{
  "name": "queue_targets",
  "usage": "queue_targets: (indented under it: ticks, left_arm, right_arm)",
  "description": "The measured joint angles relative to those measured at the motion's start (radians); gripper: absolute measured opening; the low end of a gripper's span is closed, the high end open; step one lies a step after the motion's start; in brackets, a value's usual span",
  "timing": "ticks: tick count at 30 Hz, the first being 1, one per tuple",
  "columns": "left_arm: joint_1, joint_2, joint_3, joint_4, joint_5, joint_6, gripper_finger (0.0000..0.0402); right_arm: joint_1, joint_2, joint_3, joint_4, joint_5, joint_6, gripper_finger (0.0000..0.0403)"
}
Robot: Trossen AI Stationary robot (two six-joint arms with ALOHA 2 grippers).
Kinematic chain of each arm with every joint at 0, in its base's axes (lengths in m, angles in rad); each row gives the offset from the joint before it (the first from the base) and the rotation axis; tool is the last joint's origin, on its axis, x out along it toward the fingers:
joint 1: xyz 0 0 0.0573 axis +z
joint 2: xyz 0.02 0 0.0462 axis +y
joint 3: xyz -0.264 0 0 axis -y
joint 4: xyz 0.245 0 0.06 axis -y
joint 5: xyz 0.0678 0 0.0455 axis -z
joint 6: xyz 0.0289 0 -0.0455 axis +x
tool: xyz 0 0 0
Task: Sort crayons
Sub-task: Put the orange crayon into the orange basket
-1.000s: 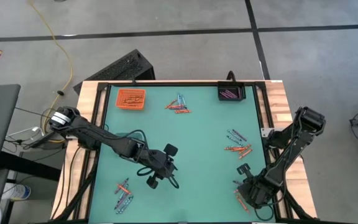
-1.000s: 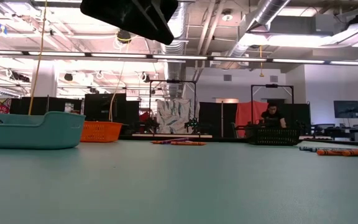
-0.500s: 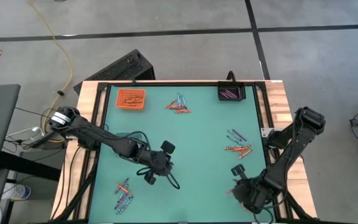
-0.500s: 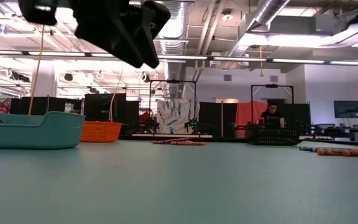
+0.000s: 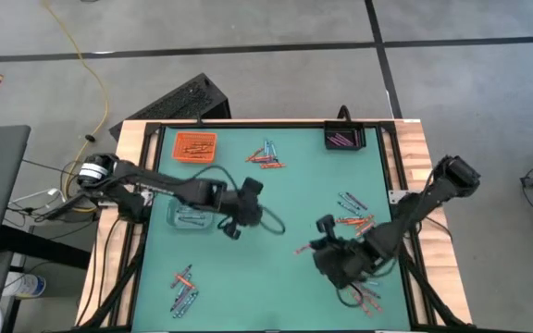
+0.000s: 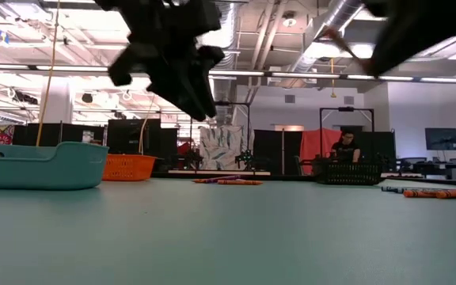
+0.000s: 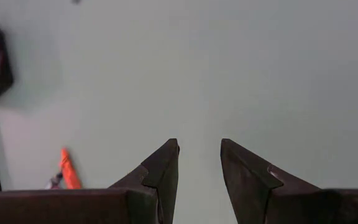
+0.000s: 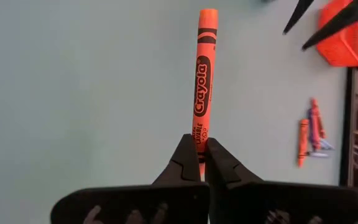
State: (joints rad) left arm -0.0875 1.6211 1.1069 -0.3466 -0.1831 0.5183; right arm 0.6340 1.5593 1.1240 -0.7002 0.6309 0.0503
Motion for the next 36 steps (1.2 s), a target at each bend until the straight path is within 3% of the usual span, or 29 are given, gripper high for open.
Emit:
queue_targets:
  ticks: [6, 12, 20, 31, 36]
  left_arm:
    - [0.127, 0.000, 0.000, 0.012, 0.010, 0.046, 0.0110]
    - [0.318, -0.004, 0.000, 0.098, 0.111, 0.111, 0.0110]
    - [0.574, -0.052, 0.000, 0.222, 0.467, 0.078, 0.0110]
    - [0.603, -0.169, 0.001, 0.350, 0.663, 0.098, 0.0110]
    - [0.588, -0.211, 0.001, 0.465, 0.782, 0.044, 0.0110]
  right_arm:
    - [-0.160, 0.000, 0.000, 0.075, 0.001, -0.101, 0.0000]
    - [-0.309, 0.000, 0.000, 0.220, -0.004, -0.263, 0.0000]
    - [-0.475, -0.011, 0.000, 0.395, -0.075, -0.402, 0.0000]
    - [-0.568, -0.146, 0.001, 0.641, -0.144, -0.520, 0.0000]
    - [-0.597, -0.219, 0.001, 0.699, -0.243, -0.529, 0.0000]
